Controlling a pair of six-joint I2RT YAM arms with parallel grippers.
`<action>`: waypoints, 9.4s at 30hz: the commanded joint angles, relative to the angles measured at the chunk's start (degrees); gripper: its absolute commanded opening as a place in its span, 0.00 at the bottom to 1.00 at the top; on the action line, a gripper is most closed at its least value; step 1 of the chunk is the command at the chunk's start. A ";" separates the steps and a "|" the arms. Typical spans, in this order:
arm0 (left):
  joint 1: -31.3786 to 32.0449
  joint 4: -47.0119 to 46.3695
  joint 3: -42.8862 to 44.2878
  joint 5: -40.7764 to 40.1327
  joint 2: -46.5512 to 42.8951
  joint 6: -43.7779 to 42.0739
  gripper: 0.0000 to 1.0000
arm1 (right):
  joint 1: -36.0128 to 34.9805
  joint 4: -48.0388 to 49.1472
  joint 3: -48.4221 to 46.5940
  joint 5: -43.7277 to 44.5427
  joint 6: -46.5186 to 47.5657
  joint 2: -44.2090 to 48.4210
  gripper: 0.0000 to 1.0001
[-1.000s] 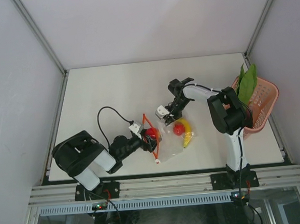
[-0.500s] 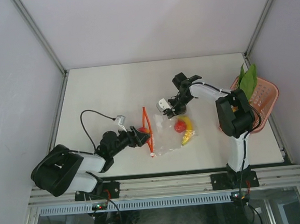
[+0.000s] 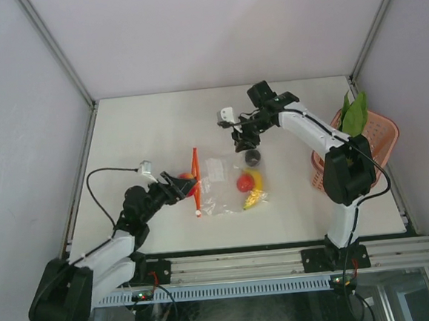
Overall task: Open the zip-top bag and remove the fake food
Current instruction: Pick up the fake fruit from the zipper food storage bag, then place the fake fruit in the bin, then pick up the fake fruit from the zipper food storage bag.
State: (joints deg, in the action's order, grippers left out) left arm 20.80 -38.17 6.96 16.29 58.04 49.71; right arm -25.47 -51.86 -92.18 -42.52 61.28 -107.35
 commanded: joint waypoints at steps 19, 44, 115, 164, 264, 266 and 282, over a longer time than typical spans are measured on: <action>-3.28 51.30 14.37 -26.88 -20.80 -7.36 0.15 | -8.25 10.91 9.57 -5.04 -22.21 18.19 0.46; 5.64 -0.22 9.17 5.18 -15.90 17.20 0.17 | -5.93 35.33 31.95 -22.72 -18.48 34.69 0.81; 20.60 -22.16 13.74 4.81 6.12 25.30 1.00 | -8.99 49.81 35.97 -23.35 -31.38 37.52 0.18; 7.33 62.60 34.67 -22.66 -18.36 -41.14 0.97 | 34.72 33.26 32.72 -26.00 -34.13 48.08 0.06; 4.11 63.40 32.42 -21.48 -18.98 -41.23 0.74 | 50.95 30.71 35.40 -10.77 -31.88 49.32 0.98; 0.54 63.38 33.21 -16.97 -16.89 -40.70 0.67 | 45.64 29.39 35.40 -14.55 -27.24 50.70 0.97; -20.88 64.35 41.57 2.49 13.17 -36.72 0.14 | 5.87 14.85 25.15 -15.89 5.22 28.84 0.82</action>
State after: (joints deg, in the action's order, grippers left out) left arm 1.21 26.11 42.92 13.87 63.44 12.97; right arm -15.40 -34.28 -61.67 -60.42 61.21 -71.92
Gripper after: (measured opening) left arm 0.166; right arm 0.873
